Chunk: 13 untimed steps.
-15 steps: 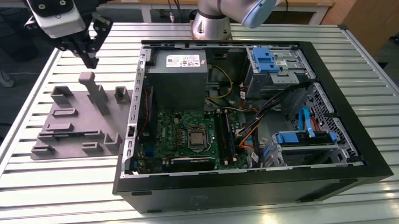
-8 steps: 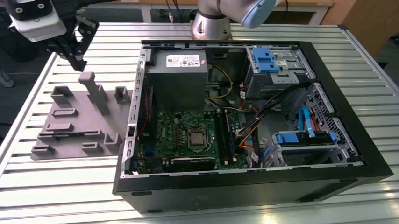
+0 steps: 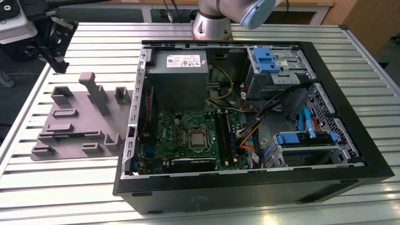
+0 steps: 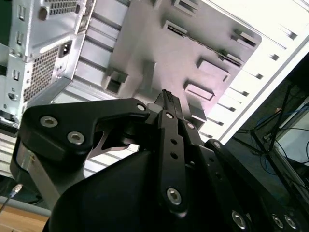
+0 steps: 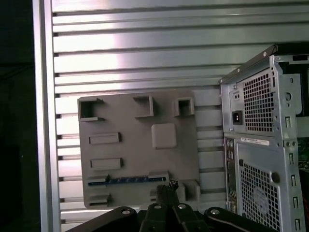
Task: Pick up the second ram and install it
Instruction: 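Reach for the second ram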
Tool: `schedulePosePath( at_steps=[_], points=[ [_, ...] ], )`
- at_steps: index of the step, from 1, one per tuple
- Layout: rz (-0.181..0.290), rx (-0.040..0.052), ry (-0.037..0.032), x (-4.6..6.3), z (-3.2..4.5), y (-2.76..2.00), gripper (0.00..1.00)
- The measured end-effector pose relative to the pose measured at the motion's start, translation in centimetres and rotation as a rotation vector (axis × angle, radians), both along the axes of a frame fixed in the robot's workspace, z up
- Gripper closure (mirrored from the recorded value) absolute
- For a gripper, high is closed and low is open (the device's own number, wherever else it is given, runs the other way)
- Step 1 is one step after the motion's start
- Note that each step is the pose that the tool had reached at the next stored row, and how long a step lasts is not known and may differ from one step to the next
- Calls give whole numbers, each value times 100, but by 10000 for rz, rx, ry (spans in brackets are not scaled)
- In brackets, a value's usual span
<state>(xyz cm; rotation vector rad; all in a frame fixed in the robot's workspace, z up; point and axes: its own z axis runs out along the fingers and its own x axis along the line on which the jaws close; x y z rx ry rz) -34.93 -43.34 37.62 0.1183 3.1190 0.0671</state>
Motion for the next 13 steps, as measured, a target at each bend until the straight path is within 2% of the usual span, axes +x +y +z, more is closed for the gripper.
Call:
schedulePosePath(
  at_steps=[8, 10, 12, 13],
  points=[
    [-1, -11, 7, -271, -21, -38, 89],
    [0, -111, 9, -292, -22, -51, 89],
    [2, -294, 13, -303, -24, -57, 89],
    [3, -337, 17, -312, -26, -62, 89]
  ],
)
